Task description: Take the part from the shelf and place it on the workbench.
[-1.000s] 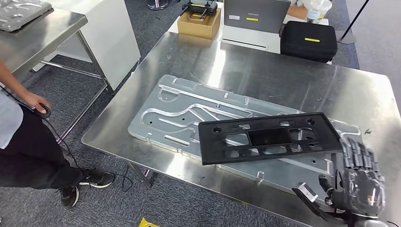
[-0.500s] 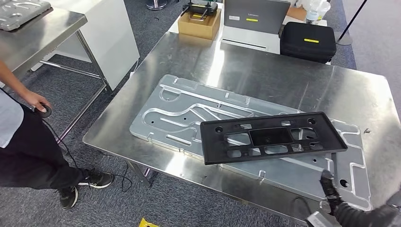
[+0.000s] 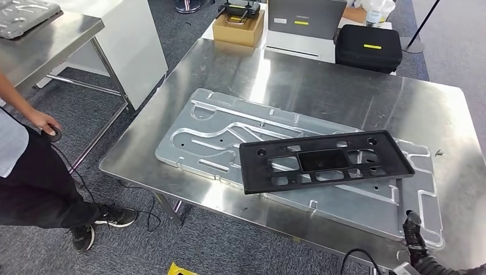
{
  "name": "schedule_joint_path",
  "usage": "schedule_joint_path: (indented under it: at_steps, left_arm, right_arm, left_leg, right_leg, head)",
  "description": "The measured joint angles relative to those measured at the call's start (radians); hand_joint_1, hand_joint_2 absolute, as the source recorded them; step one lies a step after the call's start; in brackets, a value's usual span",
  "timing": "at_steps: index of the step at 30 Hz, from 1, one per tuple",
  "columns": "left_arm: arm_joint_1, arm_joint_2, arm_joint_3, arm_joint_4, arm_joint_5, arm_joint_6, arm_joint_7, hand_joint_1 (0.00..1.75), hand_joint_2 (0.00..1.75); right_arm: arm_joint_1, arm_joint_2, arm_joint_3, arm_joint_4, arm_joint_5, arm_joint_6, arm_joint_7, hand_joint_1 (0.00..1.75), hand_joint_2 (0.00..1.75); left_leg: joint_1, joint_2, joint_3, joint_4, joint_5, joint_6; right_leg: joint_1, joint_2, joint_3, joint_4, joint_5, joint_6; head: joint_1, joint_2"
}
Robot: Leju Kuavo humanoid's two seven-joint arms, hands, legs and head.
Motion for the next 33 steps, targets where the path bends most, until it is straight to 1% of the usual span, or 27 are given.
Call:
schedule_joint_path:
  at_steps: [1, 2, 3, 4, 5, 6, 7, 8, 10, 11, 12, 15, 16, 17, 18, 19, 20, 21, 22, 23, 25, 26, 27, 30, 31, 32, 33]
  left_arm:
    - [0.000, 0.000, 0.000, 0.000, 0.002, 0.000, 0.000, 0.00, 0.00]
    - [0.000, 0.000, 0.000, 0.000, 0.004, 0.001, 0.001, 0.00, 0.00]
    - [0.000, 0.000, 0.000, 0.000, 0.005, 0.001, 0.001, 0.00, 0.00]
    - [0.001, 0.000, 0.000, 0.000, 0.007, 0.001, 0.002, 0.00, 0.00]
    - [0.002, 0.000, 0.000, 0.000, 0.009, 0.001, 0.002, 0.00, 0.00]
    - [0.002, 0.000, 0.000, 0.000, 0.010, 0.001, 0.003, 0.00, 0.00]
    - [0.003, 0.000, 0.000, 0.000, 0.012, 0.001, 0.003, 0.00, 0.00]
    - [0.003, 0.000, 0.000, 0.000, 0.013, 0.002, 0.003, 0.00, 0.00]
    - [0.002, 0.000, 0.000, 0.000, 0.015, 0.002, 0.003, 0.00, 0.00]
    - [0.001, 0.000, 0.000, 0.000, 0.016, 0.002, 0.003, 0.00, 0.00]
    - [0.000, 0.000, 0.000, 0.000, 0.016, 0.003, 0.003, 0.00, 0.00]
    - [0.002, 0.000, 0.000, 0.000, 0.018, 0.004, 0.003, 0.00, 0.00]
    - [0.002, -0.001, 0.000, 0.000, 0.018, 0.004, 0.002, 0.00, 0.00]
    - [0.001, -0.001, -0.001, 0.000, 0.019, 0.005, 0.002, 0.00, 0.00]
    - [0.000, -0.002, -0.001, 0.000, 0.019, 0.005, 0.002, 0.00, 0.00]
    - [0.000, -0.002, -0.001, 0.000, 0.020, 0.006, 0.002, 0.00, 0.00]
    - [0.001, -0.002, -0.001, 0.000, 0.021, 0.006, 0.002, 0.00, 0.00]
    - [0.001, -0.002, -0.001, 0.000, 0.022, 0.006, 0.003, 0.00, 0.00]
    - [0.002, -0.001, -0.001, 0.000, 0.023, 0.006, 0.003, 0.00, 0.00]
    - [0.002, -0.002, -0.002, 0.000, 0.023, 0.006, 0.004, 0.00, 0.00]
    - [0.001, -0.002, -0.003, 0.000, 0.024, 0.006, 0.005, 0.00, 0.00]
    - [0.001, -0.002, -0.003, 0.000, 0.024, 0.006, 0.006, 0.00, 0.00]
    - [0.001, -0.002, -0.004, 0.000, 0.024, 0.006, 0.006, 0.00, 0.00]
    - [0.001, -0.002, -0.006, 0.000, 0.024, 0.006, 0.006, 0.00, 0.00]
    - [0.001, -0.002, -0.007, 0.000, 0.025, 0.006, 0.006, 0.00, 0.00]
    - [0.000, -0.002, -0.007, 0.000, 0.025, 0.006, 0.006, 0.00, 0.00]
    - [0.000, -0.002, -0.008, 0.000, 0.025, 0.006, 0.006, 0.00, 0.00]
  right_arm:
    - [0.001, 0.005, -0.001, -0.001, -0.002, 0.000, 0.000, 0.00, 1.75]
    - [0.003, 0.012, -0.002, -0.002, -0.005, 0.000, 0.000, 0.00, 1.75]
    - [0.006, 0.018, -0.004, -0.003, -0.009, 0.000, 0.000, 0.00, 1.75]
    - [0.009, 0.024, -0.007, -0.004, -0.012, 0.000, 0.000, 0.00, 1.75]
    - [0.013, 0.030, -0.010, -0.003, -0.017, 0.000, 0.000, 0.00, 1.75]
    - [0.017, 0.035, -0.015, -0.003, -0.022, 0.000, 0.000, 0.00, 1.75]
    - [0.021, 0.039, -0.021, -0.001, -0.030, 0.000, 0.000, 0.00, 1.75]
    - [0.024, 0.042, -0.027, 0.000, -0.038, 0.000, 0.000, 0.00, 1.75]
    - [0.029, 0.047, -0.037, 0.001, -0.051, 0.000, 0.000, 0.00, 1.75]
    - [0.030, 0.048, -0.042, 0.001, -0.054, 0.000, 0.000, 0.00, 1.75]
    - [0.031, 0.050, -0.046, 0.001, -0.058, 0.000, 0.000, 0.00, 1.75]
    - [0.034, 0.052, -0.056, 0.001, -0.065, 0.000, 0.000, 0.00, 1.75]
    - [0.035, 0.053, -0.060, 0.001, -0.066, 0.000, 0.000, 0.00, 1.75]
    - [0.036, 0.053, -0.063, 0.001, -0.067, 0.000, 0.000, 0.00, 1.75]
    - [0.037, 0.054, -0.066, 0.001, -0.068, 0.000, 0.000, 0.00, 1.75]
    - [0.037, 0.054, -0.070, 0.001, -0.069, 0.000, 0.000, 0.00, 1.75]
    - [0.038, 0.054, -0.072, 0.002, -0.070, 0.000, 0.000, 0.00, 1.75]
    - [0.038, 0.054, -0.075, 0.002, -0.071, 0.000, 0.000, 0.00, 1.75]
    - [0.038, 0.054, -0.076, 0.002, -0.072, 0.000, 0.000, 0.00, 1.75]
    - [0.038, 0.054, -0.077, 0.002, -0.073, 0.000, 0.000, 0.00, 1.75]
    - [0.038, 0.054, -0.077, 0.001, -0.076, 0.000, 0.000, 0.00, 1.75]
    - [0.038, 0.054, -0.077, 0.000, -0.076, 0.000, 0.000, 0.00, 1.75]
    - [0.038, 0.054, -0.077, -0.002, -0.077, 0.000, 0.000, 0.00, 1.75]
    - [0.039, 0.055, -0.078, -0.008, -0.078, 0.000, 0.000, 0.00, 1.75]
    - [0.039, 0.056, -0.078, -0.010, -0.078, 0.000, 0.000, 0.00, 1.75]
    - [0.039, 0.057, -0.078, -0.012, -0.078, 0.000, 0.000, 0.00, 1.75]
    - [0.039, 0.058, -0.078, -0.013, -0.079, 0.000, 0.000, 0.00, 1.75]
  left_leg:
    - [0.001, -0.001, -0.006, 0.015, -0.015, -0.006]
    - [0.002, -0.002, -0.020, 0.049, -0.043, -0.011]
    - [0.006, -0.003, -0.041, 0.102, -0.081, -0.016]
    - [0.008, -0.003, -0.066, 0.167, -0.120, -0.020]
    - [0.011, -0.003, -0.086, 0.225, -0.147, -0.024]
    - [0.013, -0.003, -0.094, 0.258, -0.157, -0.027]
    - [0.014, -0.003, -0.085, 0.255, -0.148, -0.028]
    - [0.016, -0.002, -0.058, 0.215, -0.123, -0.028]
    - [0.016, -0.003, 0.020, 0.080, -0.071, -0.024]
    - [0.015, -0.003, 0.046, 0.028, -0.057, -0.020]
    - [0.013, -0.004, 0.058, -0.002, -0.052, -0.016]
    - [0.011, -0.004, 0.054, -0.015, -0.041, 0.003]
    - [0.013, -0.002, 0.053, -0.019, -0.034, 0.011]
    - [0.015, 0.000, 0.050, -0.023, -0.027, 0.019]
    - [0.015, 0.002, 0.046, -0.024, -0.021, 0.026]
    - [0.014, 0.003, 0.039, -0.024, -0.016, 0.030]
    - [0.013, 0.004, 0.032, -0.022, -0.013, 0.031]
    - [0.012, 0.005, 0.027, -0.021, -0.010, 0.032]
    - [0.012, 0.005, 0.022, -0.018, -0.008, 0.031]
    - [0.012, 0.005, 0.018, -0.014, -0.007, 0.030]
    - [0.010, 0.004, 0.014, -0.005, -0.008, 0.027]
    - [0.008, 0.003, 0.011, -0.001, -0.008, 0.023]
    - [0.006, 0.003, 0.009, 0.001, -0.007, 0.018]
    - [0.005, 0.002, 0.003, 0.003, -0.002, -0.001]
    - [0.006, 0.001, -0.002, 0.013, -0.012, -0.007]
    - [0.007, 0.000, -0.013, 0.038, -0.036, -0.011]
    - [0.009, -0.001, -0.030, 0.083, -0.071, -0.015]
  right_leg:
    - [-0.003, -0.001, -0.002, -0.004, 0.006, -0.007]
    - [-0.006, -0.003, -0.004, -0.009, 0.011, -0.013]
    - [-0.007, -0.004, -0.008, -0.009, 0.015, -0.017]
    - [-0.006, -0.005, -0.014, -0.009, 0.018, -0.020]
    - [-0.006, -0.006, -0.020, -0.007, 0.020, -0.020]
    - [-0.006, -0.006, -0.026, -0.005, 0.023, -0.020]
    - [-0.006, -0.006, -0.031, -0.002, 0.025, -0.019]
    - [-0.007, -0.006, -0.035, 0.001, 0.026, -0.017]
    - [-0.005, -0.006, -0.040, 0.009, 0.028, -0.012]
    - [-0.004, -0.005, -0.042, 0.011, 0.029, -0.007]
    - [-0.002, -0.005, -0.045, 0.013, 0.031, -0.001]
    - [-0.003, -0.004, -0.048, 0.013, 0.038, 0.019]
    - [-0.004, -0.004, -0.054, 0.024, 0.026, 0.024]
    - [-0.006, -0.003, -0.066, 0.053, 0.001, 0.028]
    - [-0.007, -0.003, -0.085, 0.100, -0.036, 0.031]
    - [-0.007, -0.003, -0.110, 0.163, -0.077, 0.034]
    - [-0.008, -0.003, -0.133, 0.225, -0.109, 0.037]
    - [-0.008, -0.003, -0.145, 0.268, -0.124, 0.039]
    - [-0.009, -0.003, -0.141, 0.276, -0.119, 0.040]
    - [-0.009, -0.003, -0.115, 0.243, -0.096, 0.040]
    - [-0.008, -0.003, -0.034, 0.108, -0.041, 0.034]
    - [-0.007, -0.003, -0.004, 0.051, -0.025, 0.030]
    - [-0.004, -0.003, 0.011, 0.019, -0.018, 0.025]
    - [-0.003, -0.002, 0.006, 0.004, -0.009, 0.009]
    - [-0.005, -0.003, 0.004, 0.000, -0.003, 0.002]
    - [-0.008, -0.005, 0.001, -0.003, 0.003, -0.006]
    - [-0.009, -0.007, -0.004, -0.005, 0.008, -0.012]
  head:
    - [-0.001, 0.000]
    - [-0.002, 0.000]
    - [-0.004, 0.000]
    - [-0.005, 0.000]
    - [-0.005, 0.000]
    - [-0.005, 0.000]
    - [-0.005, 0.000]
    - [-0.005, 0.000]
    - [-0.005, 0.000]
    - [-0.004, 0.000]
    - [-0.004, 0.000]
    - [-0.004, 0.000]
    - [-0.003, 0.000]
    - [-0.003, 0.000]
    - [-0.003, 0.000]
    - [-0.002, 0.000]
    - [-0.002, 0.000]
    - [-0.002, 0.000]
    - [-0.002, 0.000]
    - [-0.002, 0.000]
    - [-0.002, 0.000]
    - [-0.003, 0.000]
    - [-0.003, 0.000]
    - [-0.004, 0.000]
    - [-0.004, 0.000]
    - [-0.004, 0.000]
    - [-0.004, 0.000]
